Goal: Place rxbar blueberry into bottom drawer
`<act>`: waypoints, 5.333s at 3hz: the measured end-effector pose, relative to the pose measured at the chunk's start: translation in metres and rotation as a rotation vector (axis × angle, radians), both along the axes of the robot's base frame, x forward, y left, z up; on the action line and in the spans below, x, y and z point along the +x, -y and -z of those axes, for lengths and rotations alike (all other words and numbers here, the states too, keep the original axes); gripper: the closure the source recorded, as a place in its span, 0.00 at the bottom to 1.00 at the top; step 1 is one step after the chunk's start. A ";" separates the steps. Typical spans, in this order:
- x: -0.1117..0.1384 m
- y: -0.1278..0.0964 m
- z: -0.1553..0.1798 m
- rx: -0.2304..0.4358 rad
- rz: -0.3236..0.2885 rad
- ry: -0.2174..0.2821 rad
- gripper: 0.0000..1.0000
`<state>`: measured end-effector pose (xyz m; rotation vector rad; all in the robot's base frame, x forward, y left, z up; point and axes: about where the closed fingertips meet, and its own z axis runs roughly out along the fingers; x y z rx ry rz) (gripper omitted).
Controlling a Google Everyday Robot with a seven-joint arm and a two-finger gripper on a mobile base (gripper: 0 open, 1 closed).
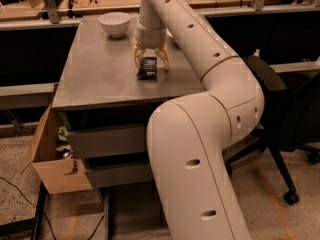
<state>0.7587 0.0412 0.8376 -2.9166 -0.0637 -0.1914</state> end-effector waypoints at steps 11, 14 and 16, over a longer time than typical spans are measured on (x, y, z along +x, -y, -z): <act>0.009 -0.009 0.002 -0.110 -0.042 0.021 0.64; 0.008 -0.009 0.000 -0.110 -0.041 0.022 1.00; -0.013 0.000 -0.103 -0.159 0.031 0.249 1.00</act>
Offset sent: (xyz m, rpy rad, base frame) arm -0.0149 0.0286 0.0041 -0.4088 0.0748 0.1659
